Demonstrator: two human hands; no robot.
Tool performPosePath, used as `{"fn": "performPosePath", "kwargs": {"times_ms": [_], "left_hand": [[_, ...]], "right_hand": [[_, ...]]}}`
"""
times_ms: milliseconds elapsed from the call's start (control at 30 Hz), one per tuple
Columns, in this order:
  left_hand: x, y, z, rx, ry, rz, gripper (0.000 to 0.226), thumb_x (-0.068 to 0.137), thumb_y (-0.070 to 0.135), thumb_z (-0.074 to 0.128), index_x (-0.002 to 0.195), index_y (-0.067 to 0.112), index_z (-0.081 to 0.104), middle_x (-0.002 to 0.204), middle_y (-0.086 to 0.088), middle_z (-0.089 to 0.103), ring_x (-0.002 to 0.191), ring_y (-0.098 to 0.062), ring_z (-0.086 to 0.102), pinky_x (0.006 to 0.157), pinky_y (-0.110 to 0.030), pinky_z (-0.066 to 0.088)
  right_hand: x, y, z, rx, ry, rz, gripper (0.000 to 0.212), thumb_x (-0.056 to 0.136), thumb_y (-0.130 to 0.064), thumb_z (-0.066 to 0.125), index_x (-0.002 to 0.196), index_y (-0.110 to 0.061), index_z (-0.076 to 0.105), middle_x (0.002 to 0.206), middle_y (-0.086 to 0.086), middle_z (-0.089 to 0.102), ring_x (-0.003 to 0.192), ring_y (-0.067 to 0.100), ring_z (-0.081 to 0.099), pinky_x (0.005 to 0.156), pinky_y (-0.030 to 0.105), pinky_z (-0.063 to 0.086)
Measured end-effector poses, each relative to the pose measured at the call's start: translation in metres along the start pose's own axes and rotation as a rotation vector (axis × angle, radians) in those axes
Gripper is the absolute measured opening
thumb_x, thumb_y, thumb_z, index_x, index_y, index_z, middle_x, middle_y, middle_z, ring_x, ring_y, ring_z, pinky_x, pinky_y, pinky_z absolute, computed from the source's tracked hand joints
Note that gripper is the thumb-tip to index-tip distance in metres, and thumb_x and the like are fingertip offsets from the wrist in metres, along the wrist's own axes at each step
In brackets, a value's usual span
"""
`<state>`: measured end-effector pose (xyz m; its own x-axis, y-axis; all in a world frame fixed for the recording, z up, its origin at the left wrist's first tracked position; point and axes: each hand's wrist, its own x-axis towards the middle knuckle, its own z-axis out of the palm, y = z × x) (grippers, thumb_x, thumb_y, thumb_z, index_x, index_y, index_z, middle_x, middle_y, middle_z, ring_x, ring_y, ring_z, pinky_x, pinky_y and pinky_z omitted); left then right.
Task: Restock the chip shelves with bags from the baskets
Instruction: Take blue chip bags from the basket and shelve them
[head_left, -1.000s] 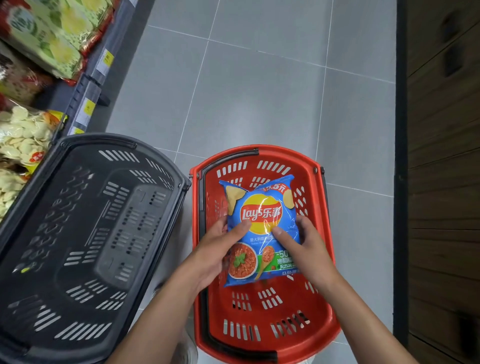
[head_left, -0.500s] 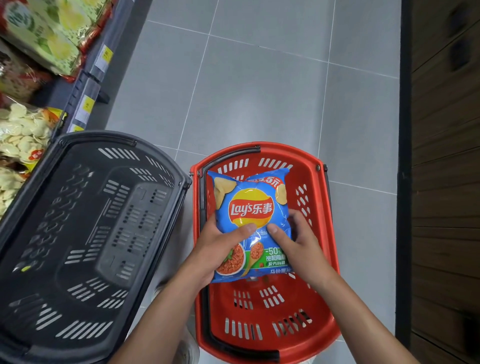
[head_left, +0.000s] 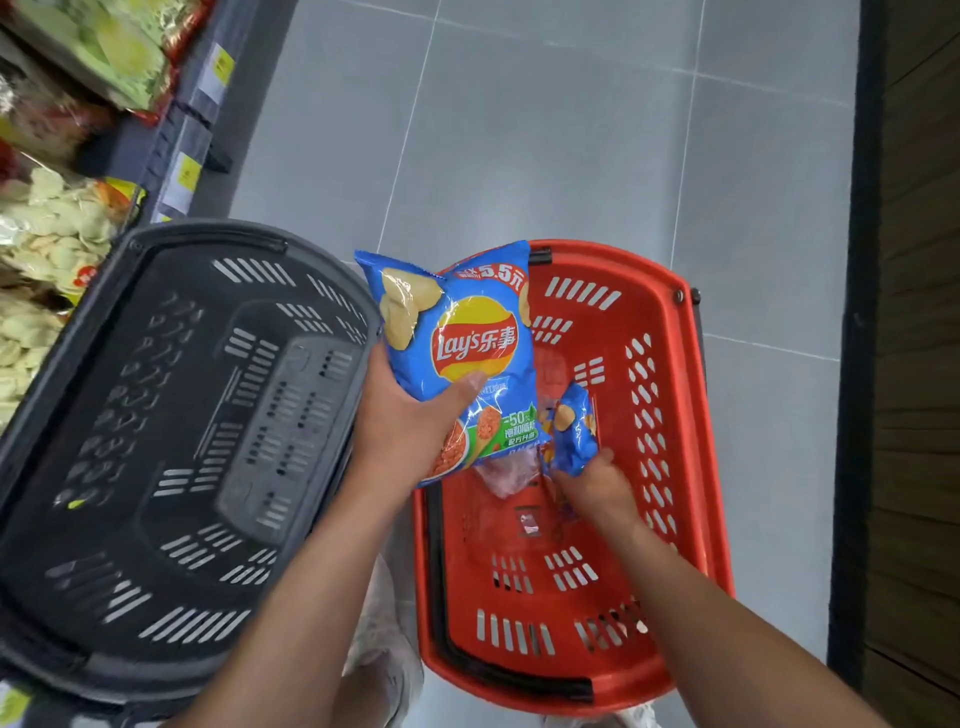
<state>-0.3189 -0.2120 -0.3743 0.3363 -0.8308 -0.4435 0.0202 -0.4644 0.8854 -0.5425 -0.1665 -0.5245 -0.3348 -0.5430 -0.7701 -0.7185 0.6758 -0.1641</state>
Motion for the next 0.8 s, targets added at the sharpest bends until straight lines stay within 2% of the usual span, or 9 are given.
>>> {"fn": "performPosePath", "kwargs": {"times_ms": [67, 200, 300, 367, 500, 600, 667, 800], "left_hand": [[0.002, 0.0, -0.002, 0.006, 0.011, 0.009, 0.057, 0.077, 0.002, 0.088, 0.121, 0.021, 0.057, 0.109, 0.013, 0.072, 0.088, 0.008, 0.071, 0.073, -0.011, 0.054], [0.005, 0.0, -0.009, 0.034, 0.026, 0.01, 0.059, 0.077, 0.009, 0.09, 0.124, 0.022, 0.058, 0.112, 0.011, 0.074, 0.096, -0.001, 0.073, 0.084, -0.025, 0.061], [0.005, 0.001, -0.012, 0.042, 0.024, 0.02, 0.056, 0.078, 0.011, 0.09, 0.121, 0.024, 0.057, 0.112, 0.01, 0.074, 0.098, -0.003, 0.073, 0.086, -0.03, 0.061], [0.003, 0.003, -0.012, 0.04, 0.021, 0.019, 0.053, 0.078, 0.012, 0.09, 0.118, 0.026, 0.057, 0.112, 0.01, 0.074, 0.098, -0.005, 0.074, 0.087, -0.034, 0.061], [-0.005, 0.007, -0.011, 0.033, 0.013, 0.027, 0.056, 0.078, 0.007, 0.089, 0.122, 0.022, 0.057, 0.113, 0.008, 0.074, 0.097, -0.002, 0.073, 0.081, -0.023, 0.06], [-0.021, 0.012, -0.009, 0.06, 0.006, 0.033, 0.06, 0.078, -0.002, 0.086, 0.127, 0.014, 0.055, 0.113, 0.008, 0.072, 0.091, 0.005, 0.072, 0.075, -0.013, 0.056], [-0.034, 0.017, -0.012, 0.061, 0.004, 0.025, 0.061, 0.078, -0.002, 0.086, 0.129, 0.012, 0.055, 0.114, 0.007, 0.072, 0.092, 0.005, 0.072, 0.075, -0.013, 0.056], [-0.052, 0.041, -0.024, 0.075, 0.016, 0.009, 0.055, 0.078, 0.002, 0.088, 0.117, 0.025, 0.056, 0.111, 0.011, 0.072, 0.091, 0.005, 0.072, 0.077, -0.017, 0.058]], "right_hand": [[0.006, -0.004, 0.007, -0.078, 0.042, -0.02, 0.07, 0.09, -0.055, 0.065, 0.129, -0.002, 0.04, 0.125, 0.025, 0.061, 0.117, 0.044, 0.061, 0.092, 0.046, 0.049], [0.013, -0.019, 0.013, -0.187, 0.082, -0.055, 0.078, 0.089, -0.063, 0.062, 0.141, -0.009, 0.037, 0.132, 0.016, 0.057, 0.12, 0.039, 0.061, 0.094, 0.047, 0.048], [0.016, -0.016, 0.014, -0.185, 0.066, -0.058, 0.08, 0.091, -0.059, 0.063, 0.151, -0.017, 0.03, 0.134, 0.014, 0.057, 0.12, 0.038, 0.061, 0.094, 0.046, 0.047], [0.018, -0.011, 0.008, -0.195, 0.039, -0.021, 0.073, 0.091, -0.049, 0.068, 0.147, -0.015, 0.035, 0.132, 0.015, 0.06, 0.121, 0.038, 0.061, 0.094, 0.046, 0.048], [0.009, -0.004, -0.008, -0.135, 0.034, -0.066, 0.049, 0.09, -0.026, 0.068, 0.132, -0.011, 0.046, 0.124, 0.019, 0.066, 0.115, 0.041, 0.064, 0.092, 0.046, 0.052], [-0.012, -0.003, -0.028, 0.023, 0.031, -0.152, 0.044, 0.09, -0.017, 0.066, 0.131, -0.01, 0.051, 0.119, 0.021, 0.07, 0.11, 0.043, 0.065, 0.088, 0.043, 0.052], [-0.031, -0.003, -0.048, 0.064, 0.03, -0.194, 0.042, 0.091, -0.017, 0.066, 0.13, -0.011, 0.054, 0.119, 0.019, 0.07, 0.111, 0.042, 0.064, 0.087, 0.042, 0.049], [-0.072, -0.011, -0.099, 0.176, 0.043, -0.3, 0.044, 0.093, -0.012, 0.068, 0.135, -0.012, 0.056, 0.126, 0.01, 0.069, 0.115, 0.032, 0.064, 0.087, 0.032, 0.046]]}}
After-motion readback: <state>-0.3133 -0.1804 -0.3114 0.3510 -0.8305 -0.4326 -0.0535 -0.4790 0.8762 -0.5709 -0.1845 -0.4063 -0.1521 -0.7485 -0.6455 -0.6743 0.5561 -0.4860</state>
